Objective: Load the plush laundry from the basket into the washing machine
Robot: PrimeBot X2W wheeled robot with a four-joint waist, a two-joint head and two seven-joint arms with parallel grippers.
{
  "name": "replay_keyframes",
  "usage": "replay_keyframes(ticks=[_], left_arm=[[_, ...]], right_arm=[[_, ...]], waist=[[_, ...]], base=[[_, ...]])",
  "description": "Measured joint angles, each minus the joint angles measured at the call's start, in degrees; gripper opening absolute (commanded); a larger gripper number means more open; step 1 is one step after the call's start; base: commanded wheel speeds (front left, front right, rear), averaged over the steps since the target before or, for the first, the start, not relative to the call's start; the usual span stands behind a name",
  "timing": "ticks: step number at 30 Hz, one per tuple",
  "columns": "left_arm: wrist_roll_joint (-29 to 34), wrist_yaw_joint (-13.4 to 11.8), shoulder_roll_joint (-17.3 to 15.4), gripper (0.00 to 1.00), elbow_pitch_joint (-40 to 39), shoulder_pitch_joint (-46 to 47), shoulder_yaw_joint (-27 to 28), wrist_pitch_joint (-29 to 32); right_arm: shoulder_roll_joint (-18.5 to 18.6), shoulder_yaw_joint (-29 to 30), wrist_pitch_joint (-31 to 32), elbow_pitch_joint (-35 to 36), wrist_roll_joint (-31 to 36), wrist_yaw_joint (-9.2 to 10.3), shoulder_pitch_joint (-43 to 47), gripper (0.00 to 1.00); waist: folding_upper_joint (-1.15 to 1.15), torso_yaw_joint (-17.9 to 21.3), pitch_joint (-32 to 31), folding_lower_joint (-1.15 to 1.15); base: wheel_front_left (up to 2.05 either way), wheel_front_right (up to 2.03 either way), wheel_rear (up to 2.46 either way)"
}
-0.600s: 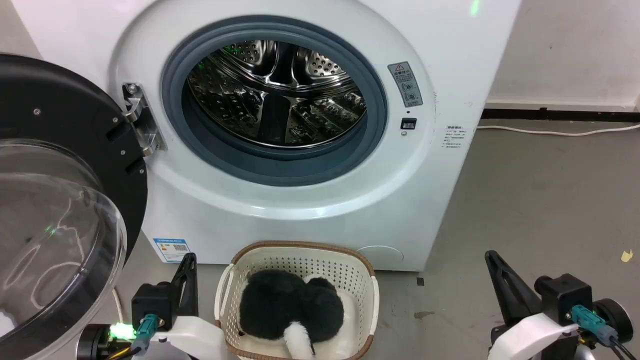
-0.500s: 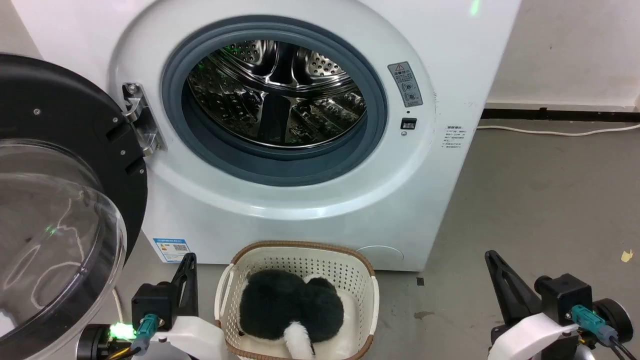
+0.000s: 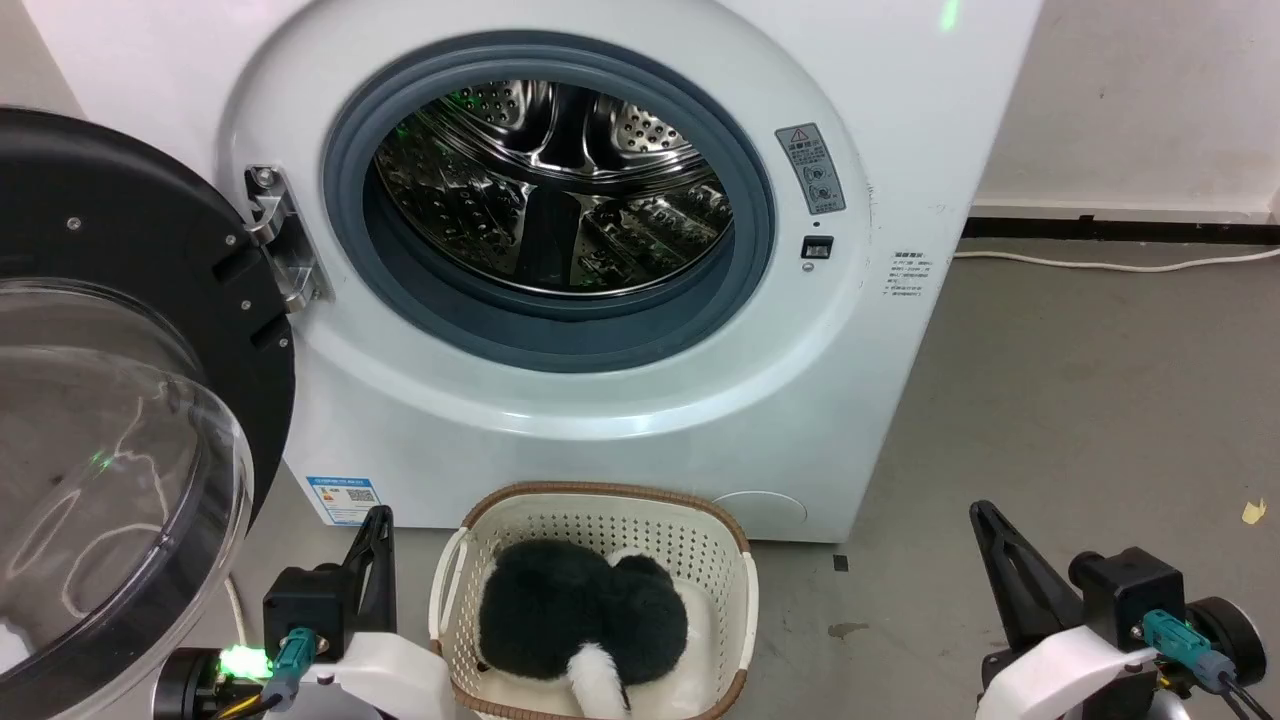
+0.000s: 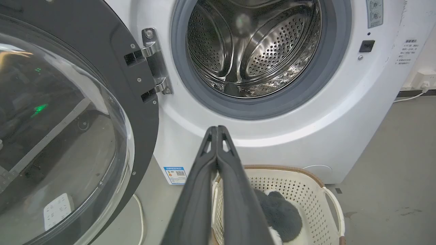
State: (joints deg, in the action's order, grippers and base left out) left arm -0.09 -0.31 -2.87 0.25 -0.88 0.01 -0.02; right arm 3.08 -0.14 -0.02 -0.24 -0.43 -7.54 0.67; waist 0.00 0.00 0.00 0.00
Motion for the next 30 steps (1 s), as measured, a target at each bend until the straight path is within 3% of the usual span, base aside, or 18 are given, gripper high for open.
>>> replay_keyframes(ticks=[11,12,30], left_arm=[[0.0,0.0,0.0,0.0,0.0,0.0,0.0,0.0],[0.0,0.0,0.0,1.0,0.0,0.0,0.0,0.0],[0.0,-0.5,0.0,1.0,0.0,0.0,-1.4,-1.1]], right_arm=[[0.0,0.0,0.0,0.0,0.0,0.0,0.0,0.0],[0.0,0.0,0.0,0.0,0.0,0.0,0.0,1.0],[0.0,0.7,-1.1,-0.1,-1.0,0.0,0.0,1.0]], waist=[[0.0,0.0,0.0,0.0],[0.0,0.0,0.0,0.0],[0.0,0.5,0.2,0.0]], base=[[0.0,0.0,0.0],[0.0,0.0,0.0],[0.0,0.0,0.0]])
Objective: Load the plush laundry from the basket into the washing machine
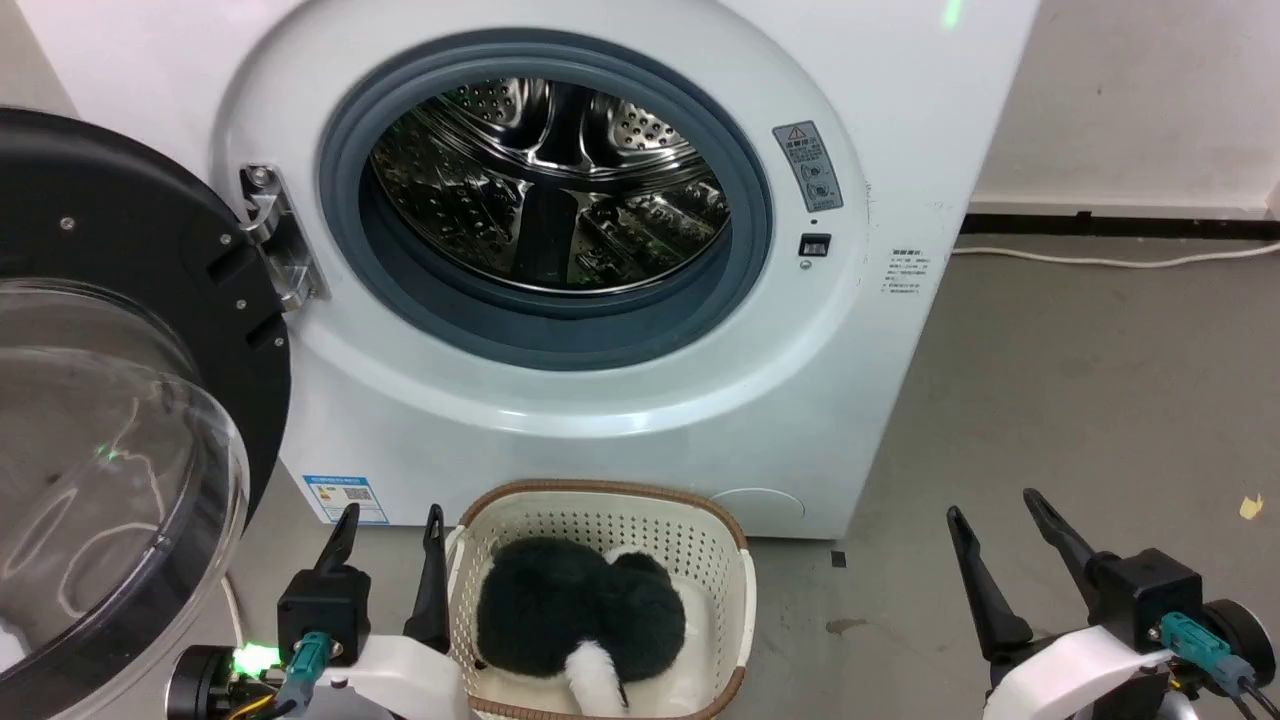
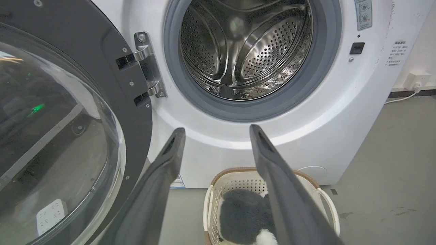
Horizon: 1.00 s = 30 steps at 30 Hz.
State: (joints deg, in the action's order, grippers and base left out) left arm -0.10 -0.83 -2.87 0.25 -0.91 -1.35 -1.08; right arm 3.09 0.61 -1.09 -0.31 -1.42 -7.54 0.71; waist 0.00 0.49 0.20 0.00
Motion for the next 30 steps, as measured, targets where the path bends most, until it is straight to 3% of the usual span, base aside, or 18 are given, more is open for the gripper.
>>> replay_keyframes(ticks=[15,30], left_arm=[[0.0,-0.6,-0.1,1.0,3.2,2.5,-2.1,-2.0],[0.0,-0.7,-1.5,1.0,12.7,8.4,-3.8,-3.5]], right_arm=[[0.0,0.2,-1.9,0.2,-3.2,0.0,-0.4,1.0],[0.0,-0.4,-3.7,0.4,-7.1,0.0,-3.2,1.0]], waist=[[0.0,2.8,5.7,0.0],[0.0,6.8,12.4,-0.01]], base=[[0.0,0.0,0.0],[0.0,0.0,0.0]])
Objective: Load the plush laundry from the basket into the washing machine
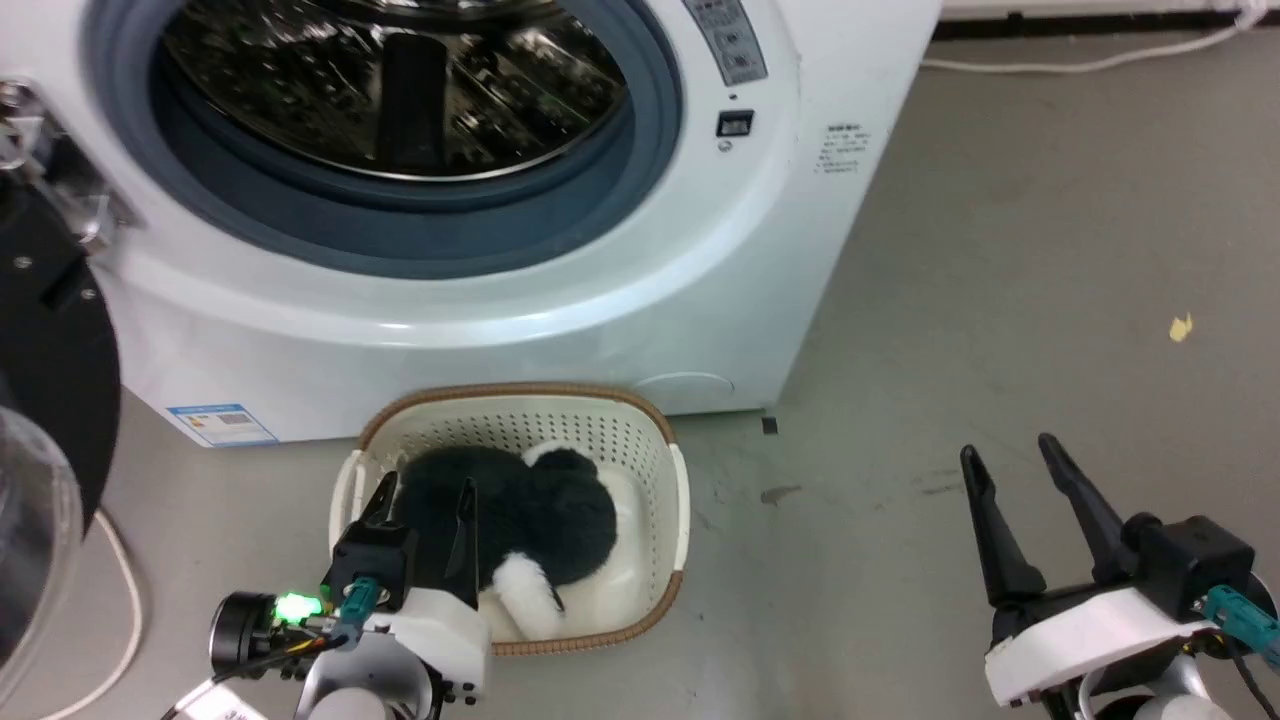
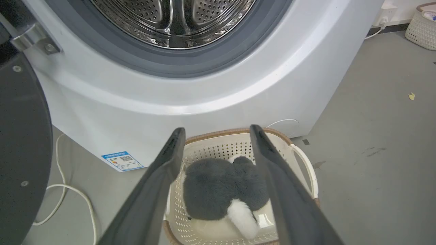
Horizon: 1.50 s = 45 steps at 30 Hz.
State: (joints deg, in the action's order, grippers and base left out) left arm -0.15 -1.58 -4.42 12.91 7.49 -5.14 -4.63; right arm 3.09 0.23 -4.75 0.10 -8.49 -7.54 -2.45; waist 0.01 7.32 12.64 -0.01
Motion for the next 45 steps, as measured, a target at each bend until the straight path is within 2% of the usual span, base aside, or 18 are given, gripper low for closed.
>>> replay_keyframes(ticks=[18,26,45], left_arm=[[-1.0,0.2,-2.8,1.0,13.5,9.1,-1.6,-0.1],[-1.0,1.3,-5.5,1.0,19.4,12.8,-3.3,0.3],[-0.6,4.4,-11.7,1.0,30.5,25.0,-7.6,8.6]], right_arm=[[0.0,-0.4,-2.2,0.0,-4.8,0.0,-2.6,1.0],[0.0,-0.9,-3.1,0.0,-7.5,0.0,-3.9,1.0],[0.0,-2.5,-5.3,-0.4,-14.1,0.0,-6.9,1.0]], waist=[[0.0,4.5,7.4,0.0],[0.0,6.8,10.5,0.0],[0.0,11.8,19.8,0.0]], base=[[0.0,0.0,0.0],[0.0,0.0,0.0],[0.0,0.0,0.0]])
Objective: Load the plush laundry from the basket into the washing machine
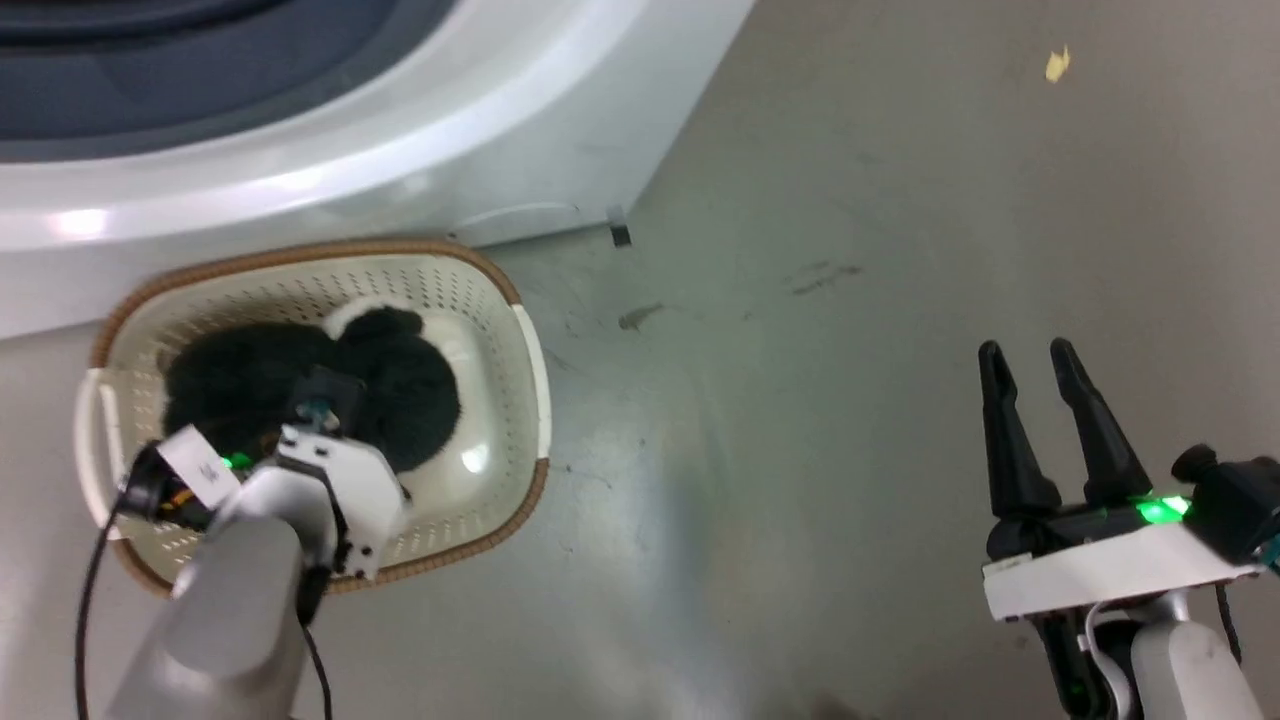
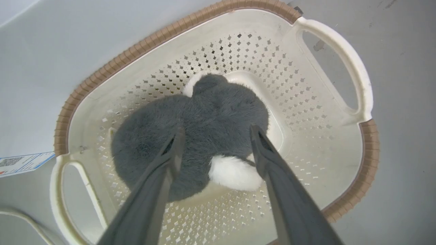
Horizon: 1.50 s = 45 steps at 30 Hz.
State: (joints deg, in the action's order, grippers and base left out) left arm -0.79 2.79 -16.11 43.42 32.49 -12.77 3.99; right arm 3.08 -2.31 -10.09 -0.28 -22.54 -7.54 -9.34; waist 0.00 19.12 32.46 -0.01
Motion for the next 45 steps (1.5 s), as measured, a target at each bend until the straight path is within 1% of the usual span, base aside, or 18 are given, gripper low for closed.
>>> replay_keyframes(ticks=[7,15,22,28,36,37,38,43,45], left_arm=[[-1.5,0.8,-3.2,1.0,4.1,4.2,-0.3,5.2],[-1.3,2.4,-5.9,1.0,6.9,10.1,-3.7,10.8],[-1.3,2.9,-7.8,1.0,9.8,14.6,-6.0,15.9],[-0.9,3.3,-8.4,1.0,11.7,18.2,-8.6,18.7],[-1.5,3.8,-9.6,1.0,14.0,22.0,-10.7,19.7],[-1.5,3.8,-9.9,0.1,14.3,22.5,-10.9,19.7],[-1.7,3.9,-10.0,0.0,14.5,22.9,-10.9,19.7],[-3.1,3.9,-10.4,0.0,15.1,22.8,-10.6,18.9],[-4.0,3.4,-10.5,0.0,15.4,22.2,-10.3,17.8]], right_arm=[[0.0,-0.8,-0.9,0.0,-2.9,0.0,-1.6,1.0],[0.0,-1.3,-1.7,0.0,-5.1,0.01,-1.9,1.0],[0.0,-1.5,-2.7,0.2,-6.9,0.01,-2.3,1.0],[0.0,-1.1,-3.2,0.9,-8.4,0.01,-2.4,1.0],[0.0,-1.0,-4.2,1.0,-10.5,0.01,-3.0,1.0],[0.0,-1.0,-4.4,1.0,-10.8,0.01,-3.1,1.0],[0.0,-1.0,-4.4,1.0,-10.9,0.01,-3.3,1.0],[0.0,-1.4,-4.4,0.8,-10.9,0.01,-4.4,1.0],[0.0,-1.5,-4.6,0.6,-10.7,0.01,-4.9,1.0]], waist=[[0.0,1.9,4.0,0.0],[0.0,3.7,8.9,0.0],[0.0,4.7,13.0,0.0],[0.0,5.6,16.5,0.0],[0.0,6.7,21.0,0.01],[0.0,6.9,21.5,0.01],[0.0,7.1,21.9,0.01],[0.0,7.6,21.4,0.01],[0.0,7.9,20.6,0.01]], base=[[0.0,0.0,0.0],[0.0,0.0,0.0],[0.0,0.0,0.0],[0.0,0.0,0.0],[0.0,0.0,0.0],[0.0,0.0,0.0],[0.0,0.0,0.0],[0.0,0.0,0.0],[0.0,0.0,0.0]])
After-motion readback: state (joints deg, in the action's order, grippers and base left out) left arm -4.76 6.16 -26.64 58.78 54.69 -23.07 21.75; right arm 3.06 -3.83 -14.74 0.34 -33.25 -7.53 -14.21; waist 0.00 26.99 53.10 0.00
